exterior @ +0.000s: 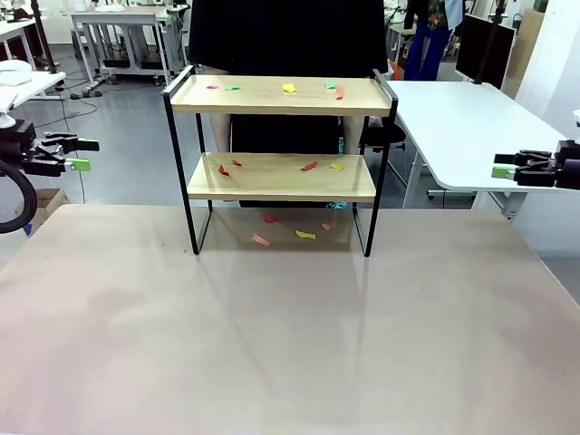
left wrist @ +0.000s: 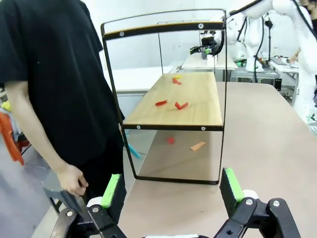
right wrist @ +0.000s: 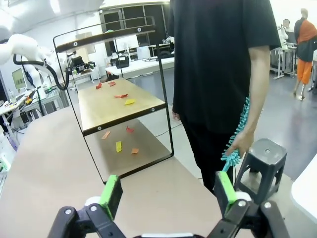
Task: Clean the shelf.
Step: Pick up the Duster handed by the human.
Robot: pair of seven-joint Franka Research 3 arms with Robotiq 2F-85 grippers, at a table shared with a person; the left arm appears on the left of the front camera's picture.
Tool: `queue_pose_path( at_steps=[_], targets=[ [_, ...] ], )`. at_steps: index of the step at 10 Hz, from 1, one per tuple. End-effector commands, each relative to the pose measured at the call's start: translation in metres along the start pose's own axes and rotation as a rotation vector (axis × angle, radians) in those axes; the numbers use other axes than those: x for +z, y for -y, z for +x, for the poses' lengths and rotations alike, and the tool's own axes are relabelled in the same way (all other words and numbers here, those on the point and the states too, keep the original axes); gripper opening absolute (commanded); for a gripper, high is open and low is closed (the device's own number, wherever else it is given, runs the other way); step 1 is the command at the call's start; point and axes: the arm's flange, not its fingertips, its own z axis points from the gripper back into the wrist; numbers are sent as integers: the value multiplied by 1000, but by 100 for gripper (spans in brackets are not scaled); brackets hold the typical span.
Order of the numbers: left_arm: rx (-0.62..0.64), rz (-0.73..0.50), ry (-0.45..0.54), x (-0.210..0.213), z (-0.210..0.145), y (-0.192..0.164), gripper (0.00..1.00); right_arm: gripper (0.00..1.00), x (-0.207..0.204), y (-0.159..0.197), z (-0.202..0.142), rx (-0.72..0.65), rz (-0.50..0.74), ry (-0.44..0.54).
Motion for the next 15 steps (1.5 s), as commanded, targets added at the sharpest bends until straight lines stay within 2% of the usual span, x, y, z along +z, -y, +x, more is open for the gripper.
queue_pose_path(
  at_steps=[1, 8, 11, 12, 13, 15],
  targets=[
    [-35, -24, 61, -4, -3, -5, 100, 100, 3, 5, -2, 20, 2, 58],
    [-12, -16, 158, 8, 12, -6, 100, 100, 16, 8, 8, 13, 22, 134],
    [19, -14, 187, 9, 16, -6, 100, 100, 18, 10, 7, 0, 54, 117],
    [41, -26, 181, 9, 16, -6, 100, 100, 18, 5, 6, 0, 22, 102],
    [-8, -18, 147, 9, 8, -3, 100, 100, 18, 5, 6, 0, 22, 102],
    [-8, -18, 147, 9, 8, -3, 100, 100, 18, 5, 6, 0, 22, 102]
  ],
)
